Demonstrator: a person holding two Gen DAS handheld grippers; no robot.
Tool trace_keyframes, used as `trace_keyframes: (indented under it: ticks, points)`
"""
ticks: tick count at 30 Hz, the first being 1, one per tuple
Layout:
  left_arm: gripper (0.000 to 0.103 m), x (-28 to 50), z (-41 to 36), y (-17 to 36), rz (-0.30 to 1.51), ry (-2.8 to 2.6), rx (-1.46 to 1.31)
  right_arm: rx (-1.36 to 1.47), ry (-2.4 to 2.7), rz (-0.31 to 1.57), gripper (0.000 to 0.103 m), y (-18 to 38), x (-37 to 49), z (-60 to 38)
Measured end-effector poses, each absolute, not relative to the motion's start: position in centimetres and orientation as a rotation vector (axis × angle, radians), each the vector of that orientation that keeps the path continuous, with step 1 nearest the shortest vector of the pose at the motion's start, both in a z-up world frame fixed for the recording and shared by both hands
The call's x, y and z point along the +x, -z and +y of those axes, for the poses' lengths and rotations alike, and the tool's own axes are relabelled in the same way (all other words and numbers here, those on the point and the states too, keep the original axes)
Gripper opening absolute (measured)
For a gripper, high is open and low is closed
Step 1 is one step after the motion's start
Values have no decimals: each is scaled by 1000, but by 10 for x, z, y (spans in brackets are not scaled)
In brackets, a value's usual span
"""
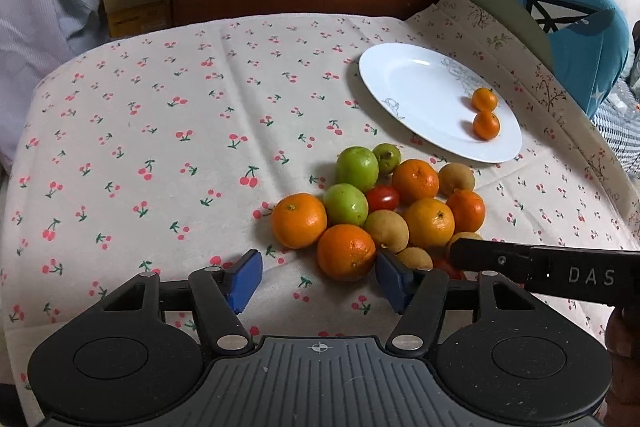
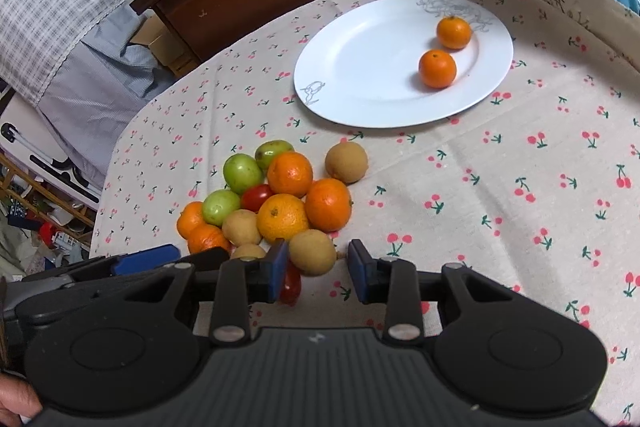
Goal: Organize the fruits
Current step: 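Grasp an orange with the left tool while the right tool grasps a tan fruit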
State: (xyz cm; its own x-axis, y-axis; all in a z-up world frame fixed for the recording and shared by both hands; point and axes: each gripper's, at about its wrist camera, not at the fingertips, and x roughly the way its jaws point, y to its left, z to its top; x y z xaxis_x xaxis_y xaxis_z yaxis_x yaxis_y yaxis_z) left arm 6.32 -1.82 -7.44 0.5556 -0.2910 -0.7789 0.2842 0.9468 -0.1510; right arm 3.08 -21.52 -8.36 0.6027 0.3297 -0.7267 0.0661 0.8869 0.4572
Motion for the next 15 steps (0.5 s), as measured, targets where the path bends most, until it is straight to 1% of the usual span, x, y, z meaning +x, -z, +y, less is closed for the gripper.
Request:
trace_keyframes:
  ticks: [2, 9, 10, 11, 12, 14, 15]
  points:
    - [54, 64, -20, 75, 913, 345, -6, 469, -163, 918, 33, 84, 30, -216]
    - [53, 64, -23, 76, 897, 356, -2, 476, -162, 915, 35, 84, 30, -215]
    - [51, 64, -23, 76, 894, 359, -4, 476, -162, 916, 35, 84, 30, -215]
    - [44, 64, -23, 76, 894, 364, -6, 477, -162, 916, 35, 84, 30, -215]
    - [42, 64, -23, 76, 895, 369, -8, 476, -161, 916, 33, 84, 30, -215]
    - [30, 63, -23, 76, 894, 383, -15, 473, -161, 916, 32, 83, 30, -216]
    - [29, 62, -23, 75, 892, 387, -15, 470, -163, 917, 32, 83, 29, -216]
